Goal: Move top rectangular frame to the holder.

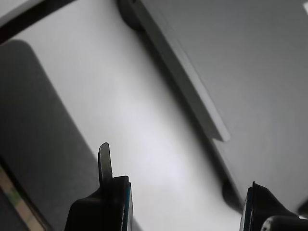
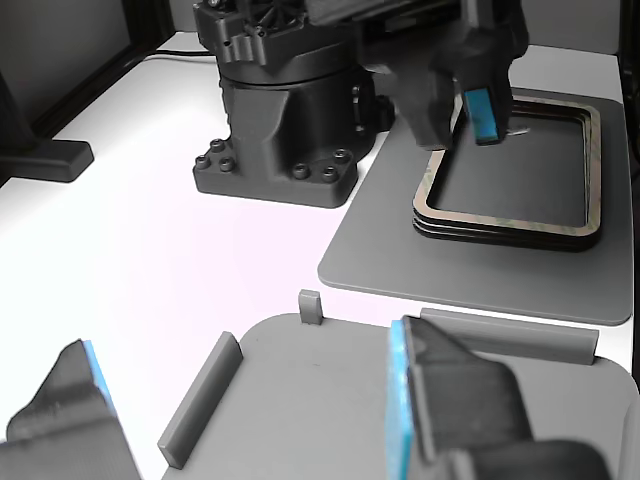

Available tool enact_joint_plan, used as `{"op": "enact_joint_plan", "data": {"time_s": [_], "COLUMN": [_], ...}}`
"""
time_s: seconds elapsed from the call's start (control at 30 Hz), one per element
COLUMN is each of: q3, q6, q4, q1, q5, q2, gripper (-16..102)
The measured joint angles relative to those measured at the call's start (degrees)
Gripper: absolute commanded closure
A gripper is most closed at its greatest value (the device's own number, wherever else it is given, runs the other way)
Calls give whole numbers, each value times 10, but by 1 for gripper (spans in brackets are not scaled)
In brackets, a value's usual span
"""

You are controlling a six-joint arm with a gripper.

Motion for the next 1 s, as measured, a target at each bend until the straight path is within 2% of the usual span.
{"op": "enact_joint_plan", "data": {"time_s": [0.13,0.23,0.4,0.57,1.0], "q3": [-59,-105,-124,-116,-74], "q6": [-2,-30,-38,-58,-43], "q4": [62,107,130,117,46], "q1": [54,77,112,131,163], "q5": [16,-4,-15,-47,-58], "q2": [-73,-134,-187,-199,-222], "gripper": [-13,-14,-14,-14,-6]}}
